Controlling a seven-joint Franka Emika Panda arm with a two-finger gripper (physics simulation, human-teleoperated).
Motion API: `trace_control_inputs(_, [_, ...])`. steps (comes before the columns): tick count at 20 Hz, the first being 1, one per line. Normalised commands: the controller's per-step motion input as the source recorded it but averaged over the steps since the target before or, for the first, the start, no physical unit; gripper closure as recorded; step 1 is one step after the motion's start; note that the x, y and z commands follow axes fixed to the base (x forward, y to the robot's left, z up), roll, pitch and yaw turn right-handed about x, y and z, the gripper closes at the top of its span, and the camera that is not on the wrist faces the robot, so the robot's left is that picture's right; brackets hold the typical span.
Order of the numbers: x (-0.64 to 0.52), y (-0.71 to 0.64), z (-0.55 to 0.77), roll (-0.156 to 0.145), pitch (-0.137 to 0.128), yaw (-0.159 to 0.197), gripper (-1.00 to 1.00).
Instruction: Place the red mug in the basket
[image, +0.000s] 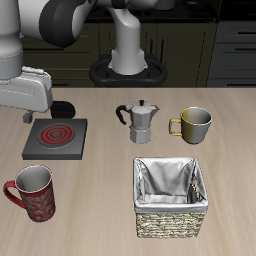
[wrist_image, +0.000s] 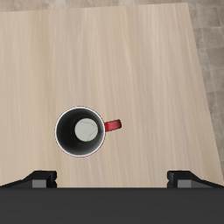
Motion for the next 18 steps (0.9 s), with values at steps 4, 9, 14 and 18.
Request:
trace_control_inputs(4, [0.11, -0.03, -0.23, -0.051, 0.001, 0.03, -1.0])
trace_control_inputs(9, [0.04, 0.12, -0.29, -0.014, -0.014, 0.04, -1.0])
trace_control_inputs(14, [0.01, 0.24, -0.36, -0.007, -0.011, 0.042, -1.0])
trace_control_inputs(18, [-0.03, -0.03, -0.14, -0.024, -0.019, -0.029, -1.0])
